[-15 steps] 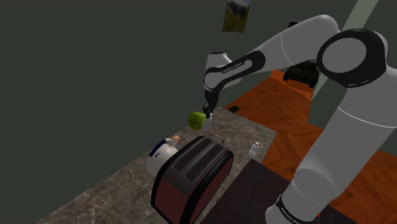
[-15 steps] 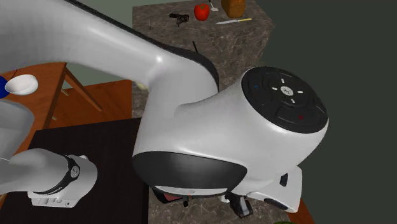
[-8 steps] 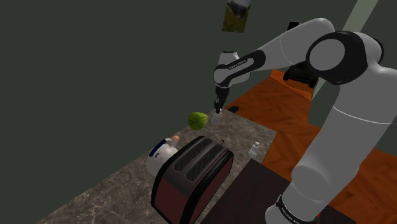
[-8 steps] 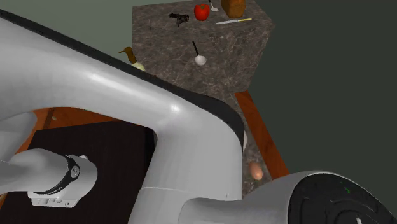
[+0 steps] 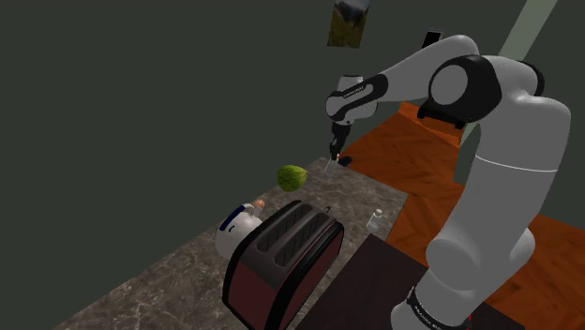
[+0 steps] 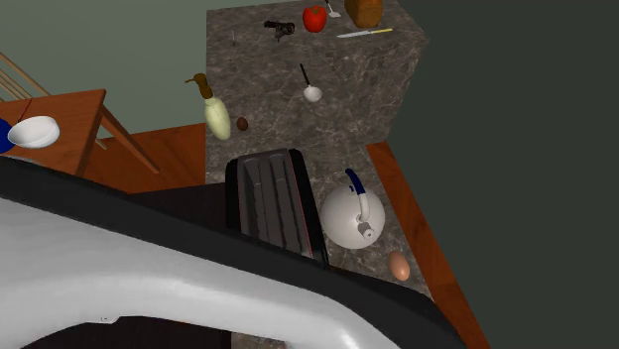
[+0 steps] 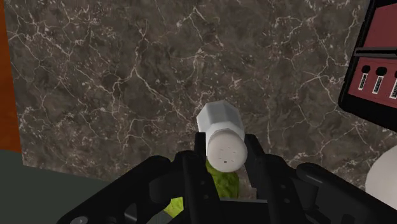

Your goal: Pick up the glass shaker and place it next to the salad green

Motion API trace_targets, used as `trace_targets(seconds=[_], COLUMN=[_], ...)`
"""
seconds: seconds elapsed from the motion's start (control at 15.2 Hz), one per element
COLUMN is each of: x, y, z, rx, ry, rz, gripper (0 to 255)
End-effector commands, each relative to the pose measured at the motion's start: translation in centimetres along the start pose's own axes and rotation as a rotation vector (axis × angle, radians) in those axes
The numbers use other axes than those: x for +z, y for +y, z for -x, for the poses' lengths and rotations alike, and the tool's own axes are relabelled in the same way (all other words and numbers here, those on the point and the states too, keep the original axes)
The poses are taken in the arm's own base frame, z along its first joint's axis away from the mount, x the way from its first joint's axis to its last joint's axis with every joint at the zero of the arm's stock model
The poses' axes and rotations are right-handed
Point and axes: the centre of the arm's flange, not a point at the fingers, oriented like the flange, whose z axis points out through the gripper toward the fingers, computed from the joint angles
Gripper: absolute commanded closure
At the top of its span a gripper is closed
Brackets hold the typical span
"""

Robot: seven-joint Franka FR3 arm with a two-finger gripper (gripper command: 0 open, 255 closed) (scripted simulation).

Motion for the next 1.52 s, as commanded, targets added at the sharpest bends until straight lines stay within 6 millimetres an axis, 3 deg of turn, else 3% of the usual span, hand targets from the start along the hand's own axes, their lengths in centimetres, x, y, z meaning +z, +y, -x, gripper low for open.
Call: trace_targets(seconds=[0.0, 0.26, 1.45], x=[0.1, 0.5, 10.0], y=[2.9, 7.3, 6.4], z=[0.5, 1.3, 1.1], rx=[-0.002, -0.002, -0.002], ry=[0.0, 0.0, 0.0], rz=[0.0, 0.0, 0.0], gripper=[255, 255, 255])
